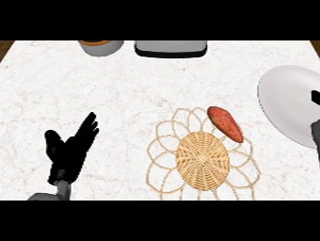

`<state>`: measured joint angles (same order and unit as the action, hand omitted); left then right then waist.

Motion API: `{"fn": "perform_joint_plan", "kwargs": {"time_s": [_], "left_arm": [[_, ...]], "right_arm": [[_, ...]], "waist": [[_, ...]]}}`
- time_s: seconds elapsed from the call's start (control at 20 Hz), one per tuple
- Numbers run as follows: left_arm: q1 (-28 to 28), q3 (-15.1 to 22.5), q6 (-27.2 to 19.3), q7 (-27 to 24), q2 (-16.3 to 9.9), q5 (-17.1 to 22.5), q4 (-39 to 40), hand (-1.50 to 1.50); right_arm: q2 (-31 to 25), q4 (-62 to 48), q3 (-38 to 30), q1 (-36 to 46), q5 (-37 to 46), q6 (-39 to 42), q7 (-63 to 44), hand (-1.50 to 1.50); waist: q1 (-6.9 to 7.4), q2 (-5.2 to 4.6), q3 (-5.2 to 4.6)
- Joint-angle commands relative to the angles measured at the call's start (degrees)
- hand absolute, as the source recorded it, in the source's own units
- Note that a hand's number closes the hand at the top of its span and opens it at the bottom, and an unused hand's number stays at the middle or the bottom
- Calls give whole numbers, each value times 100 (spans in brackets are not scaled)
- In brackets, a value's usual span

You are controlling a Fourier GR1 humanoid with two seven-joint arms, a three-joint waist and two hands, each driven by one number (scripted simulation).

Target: Pick the can from the placemat and place it in the plate

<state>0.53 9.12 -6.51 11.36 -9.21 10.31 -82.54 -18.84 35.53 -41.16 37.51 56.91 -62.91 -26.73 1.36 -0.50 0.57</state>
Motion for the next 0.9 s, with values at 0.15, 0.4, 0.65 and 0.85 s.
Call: {"fn": "perform_joint_plan", "kwargs": {"time_s": [0.15,0.4,0.65,0.85], "left_arm": [[-206,-115,58,50,-78,80,-120,0],[-623,124,-152,-56,113,-188,-286,0],[-503,-2,54,-373,87,-197,123,0],[-111,-160,27,135,71,-94,140,0]], "right_arm": [[204,1030,-87,-495,-2043,-463,1752,-150],[672,2320,95,-1303,-3440,378,2515,-150],[1381,3474,566,-2086,-3863,935,2808,-150],[1756,4043,802,-2922,-4306,1361,3298,-150]], "waist": [[-62,22,-25],[-154,72,-42],[-193,75,-58],[-189,62,-55]]}}
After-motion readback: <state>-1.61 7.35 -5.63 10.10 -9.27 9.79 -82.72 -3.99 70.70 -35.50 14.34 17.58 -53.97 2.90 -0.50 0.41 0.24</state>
